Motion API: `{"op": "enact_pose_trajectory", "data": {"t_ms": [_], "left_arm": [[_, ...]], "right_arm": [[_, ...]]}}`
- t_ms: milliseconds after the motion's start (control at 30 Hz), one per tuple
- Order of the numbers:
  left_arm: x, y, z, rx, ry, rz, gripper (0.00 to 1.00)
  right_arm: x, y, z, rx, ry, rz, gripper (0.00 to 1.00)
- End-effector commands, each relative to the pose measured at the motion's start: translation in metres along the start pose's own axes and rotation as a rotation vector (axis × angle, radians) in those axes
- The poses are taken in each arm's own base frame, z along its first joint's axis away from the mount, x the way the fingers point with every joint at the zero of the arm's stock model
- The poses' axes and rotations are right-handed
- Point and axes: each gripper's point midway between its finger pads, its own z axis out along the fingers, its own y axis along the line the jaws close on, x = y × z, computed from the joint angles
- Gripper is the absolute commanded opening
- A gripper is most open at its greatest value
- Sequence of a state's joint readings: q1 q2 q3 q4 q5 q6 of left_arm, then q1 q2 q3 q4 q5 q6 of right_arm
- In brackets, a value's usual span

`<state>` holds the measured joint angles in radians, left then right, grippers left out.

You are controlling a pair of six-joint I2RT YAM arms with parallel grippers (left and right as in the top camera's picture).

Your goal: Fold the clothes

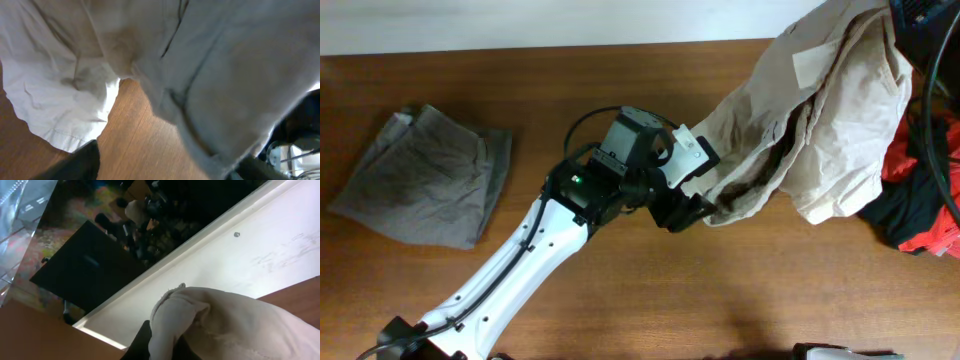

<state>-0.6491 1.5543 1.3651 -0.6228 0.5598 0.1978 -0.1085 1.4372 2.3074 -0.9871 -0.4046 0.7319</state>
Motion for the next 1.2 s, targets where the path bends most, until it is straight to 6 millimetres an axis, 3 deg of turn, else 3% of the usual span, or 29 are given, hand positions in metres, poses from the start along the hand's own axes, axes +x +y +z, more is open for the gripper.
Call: {"op": "enact_pose_trajectory", "data": {"t_ms": [0,67,233,333,500,700,933,1033,1167], "left_arm": [[-0.004,0.0,0.001,-0.006,-0.008,0.016,0.32],[-0.004,0.001,0.001,-0.008,-0.009,0.015,0.04],[-0.008,0.013,-0.021,-0.072,-0.029,-0.008,0.01],[-0.015,0.032,-0.057,-0.211,-0.047,-0.025,0.01],[-0.03,0.072,-0.145,-0.527,-0.118,-0.059,0.0],[-0.049,0.101,-0.243,-0.782,-0.259,-0.096,0.0],[-0.066,0.118,-0.31,-0.936,-0.371,-0.099,0.0],[-0.082,0.117,-0.338,-0.982,-0.461,-0.094,0.0],[-0.114,0.064,-0.363,-0.882,-0.575,-0.01,0.0]], "right_arm": [[-0.009,0.014,-0.011,-0.036,-0.043,-0.014,0.04],[-0.009,0.014,-0.01,-0.035,-0.043,-0.014,0.04],[-0.01,0.006,-0.01,0.007,-0.055,-0.041,0.04],[-0.01,-0.009,-0.01,0.082,-0.066,-0.093,0.04],[-0.002,-0.035,-0.01,0.203,-0.032,-0.16,0.04],[0.028,-0.069,-0.008,0.319,0.122,-0.252,0.04],[0.048,-0.115,-0.024,0.534,0.24,-0.322,0.04],[0.059,-0.105,-0.023,0.45,0.317,-0.443,0.04],[0.087,-0.056,-0.029,0.111,0.42,-0.652,0.04]]}}
